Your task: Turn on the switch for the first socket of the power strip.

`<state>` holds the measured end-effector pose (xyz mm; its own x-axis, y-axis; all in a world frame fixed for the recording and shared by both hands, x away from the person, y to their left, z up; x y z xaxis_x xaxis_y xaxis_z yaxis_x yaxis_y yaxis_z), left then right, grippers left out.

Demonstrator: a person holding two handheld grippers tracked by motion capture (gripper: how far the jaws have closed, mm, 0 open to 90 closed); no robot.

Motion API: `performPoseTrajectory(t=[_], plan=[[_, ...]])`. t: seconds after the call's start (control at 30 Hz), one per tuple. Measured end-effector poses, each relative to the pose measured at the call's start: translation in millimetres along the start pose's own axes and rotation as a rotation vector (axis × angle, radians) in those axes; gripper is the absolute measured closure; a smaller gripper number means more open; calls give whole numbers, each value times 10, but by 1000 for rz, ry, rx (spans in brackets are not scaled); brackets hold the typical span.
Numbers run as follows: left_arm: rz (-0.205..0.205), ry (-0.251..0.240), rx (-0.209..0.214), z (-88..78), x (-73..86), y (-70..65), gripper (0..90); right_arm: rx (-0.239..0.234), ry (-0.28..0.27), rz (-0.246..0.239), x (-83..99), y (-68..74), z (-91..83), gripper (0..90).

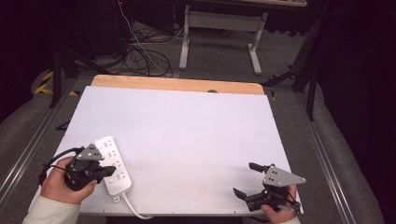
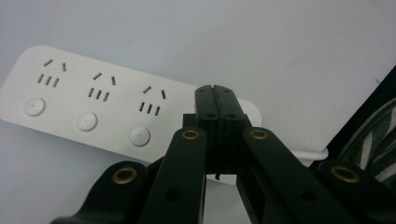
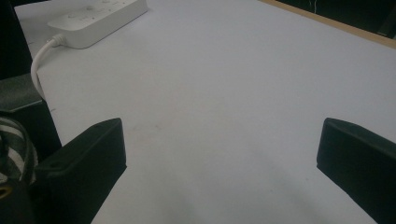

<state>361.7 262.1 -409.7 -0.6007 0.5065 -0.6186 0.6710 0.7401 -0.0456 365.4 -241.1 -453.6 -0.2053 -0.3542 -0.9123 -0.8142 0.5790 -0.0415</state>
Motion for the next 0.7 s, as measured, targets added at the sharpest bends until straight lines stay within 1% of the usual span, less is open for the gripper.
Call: performPoseTrajectory(t=[0.07, 0.13, 0.17, 0.23, 0.3, 0.33, 0.37, 0.4, 0.47, 0.5, 0.53, 0.57, 0.6, 0.63, 0.67, 0.7], plan=[[5, -16, 8, -3, 2, -2, 900, -1, 1, -1, 0, 0, -2, 20], [-1, -30, 19, -10, 1, -13, 900, -1, 0, 0, 0, 0, -1, 20], [6, -42, 28, -17, 1, -16, 900, -1, 0, 0, 1, 0, -1, 20], [-10, -82, 49, -22, 10, -25, 900, -1, 0, 0, 1, 0, -1, 20], [-6, -128, 63, -31, 18, -22, 898, -2, 1, 0, 2, -1, -2, 20], [-6, -128, 63, -31, 18, -22, 858, -2, 1, 0, 2, -1, -2, 20], [1, -148, 50, -30, 18, -27, 790, -2, -2, -1, 4, -1, -2, 20], [32, -178, 36, -29, 18, -30, 758, -2, -2, 0, 5, -1, -3, 20], [66, -225, 13, -36, 18, -46, 707, -2, -2, 0, 5, -2, -3, 20], [88, -246, 10, -50, 15, -51, 700, -2, -2, 0, 4, -2, -3, 20], [88, -246, 10, -50, 15, -51, 692, -2, -2, 0, 4, -2, -3, 20], [83, -245, 25, -52, 15, -58, 692, -2, -2, 0, 4, -2, -2, 20], [76, -256, 25, -53, 17, -62, 657, -2, -1, 0, 5, -2, -1, 20], [73, -265, 25, -56, 22, -64, 657, -2, -1, 0, 5, -2, -1, 20], [75, -280, 12, -57, 28, -59, 639, -2, -2, 0, 5, -2, -2, 20], [76, -298, 8, -54, 35, -51, 565, -2, -2, 1, 6, 0, -3, 20]])
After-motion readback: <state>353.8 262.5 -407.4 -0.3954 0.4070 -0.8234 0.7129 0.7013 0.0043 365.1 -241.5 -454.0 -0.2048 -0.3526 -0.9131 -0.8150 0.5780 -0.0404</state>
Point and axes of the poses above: each handheld gripper's, and its own axes: z roughly forward along the jaws, x roughly out of its underside, y roughly to its left, the point moved 1 cm from there along z, roughly forward along the jaws, and after that the axes turned 3 degrees about -y, right-handed, at the moved point
